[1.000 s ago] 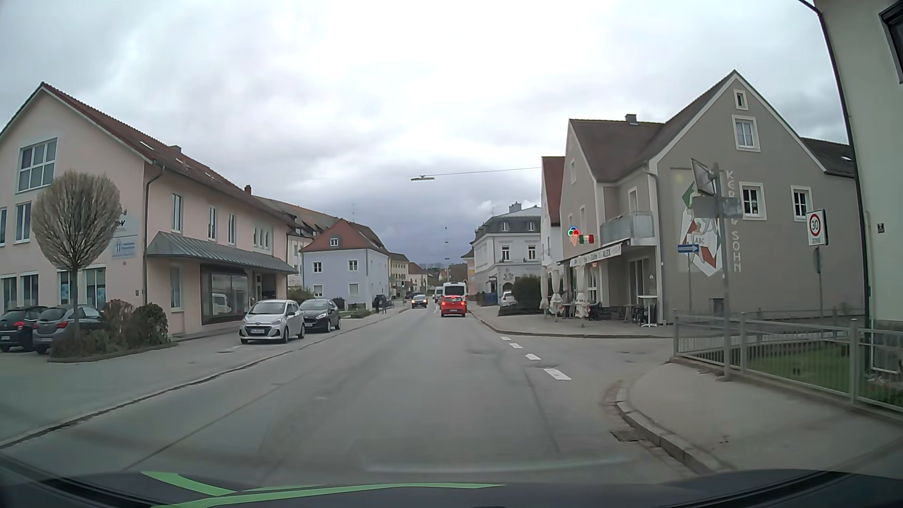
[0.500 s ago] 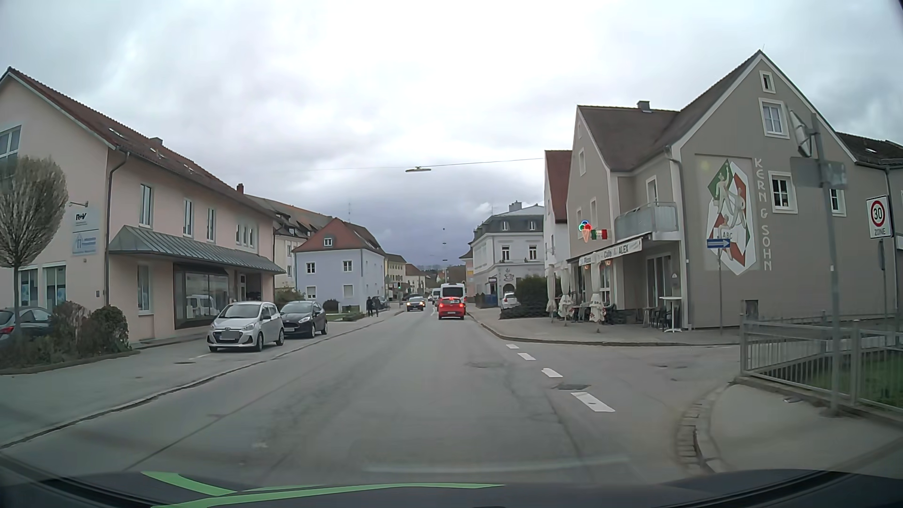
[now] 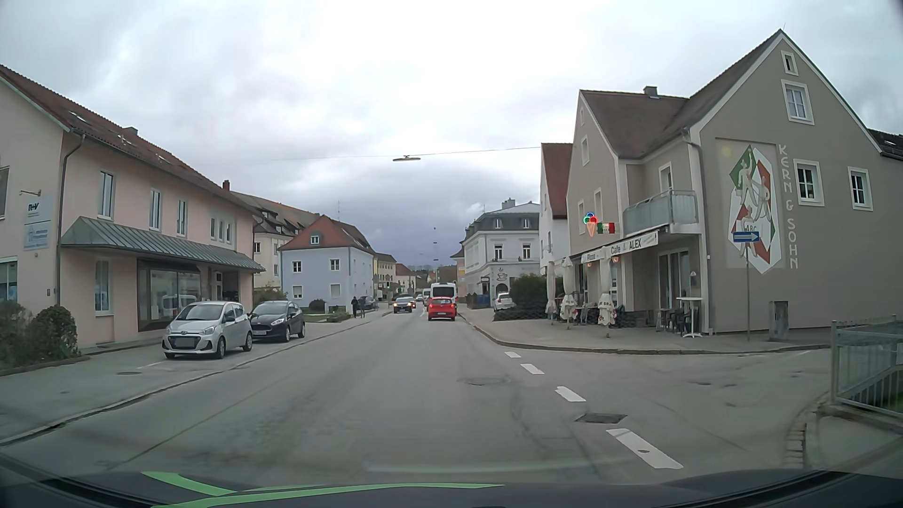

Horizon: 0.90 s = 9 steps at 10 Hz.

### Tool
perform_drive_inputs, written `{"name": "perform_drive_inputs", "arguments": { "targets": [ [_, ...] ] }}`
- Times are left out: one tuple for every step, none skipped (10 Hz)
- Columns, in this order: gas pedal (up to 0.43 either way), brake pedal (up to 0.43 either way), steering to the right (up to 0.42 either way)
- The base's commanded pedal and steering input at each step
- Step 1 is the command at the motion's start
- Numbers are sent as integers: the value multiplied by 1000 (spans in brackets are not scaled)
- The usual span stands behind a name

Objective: Follow the waypoints while adhering to traffic rules and regulations

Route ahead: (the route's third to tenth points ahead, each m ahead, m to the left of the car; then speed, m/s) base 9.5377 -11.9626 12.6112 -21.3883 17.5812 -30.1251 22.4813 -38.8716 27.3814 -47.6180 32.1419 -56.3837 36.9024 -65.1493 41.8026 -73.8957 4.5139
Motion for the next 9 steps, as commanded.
{"name": "perform_drive_inputs", "arguments": {
  "targets": [
    [0,140,91],
    [0,134,119],
    [0,128,156],
    [0,110,189],
    [0,91,221],
    [0,73,244],
    [0,61,264],
    [0,43,283],
    [0,18,316]
  ]
}}
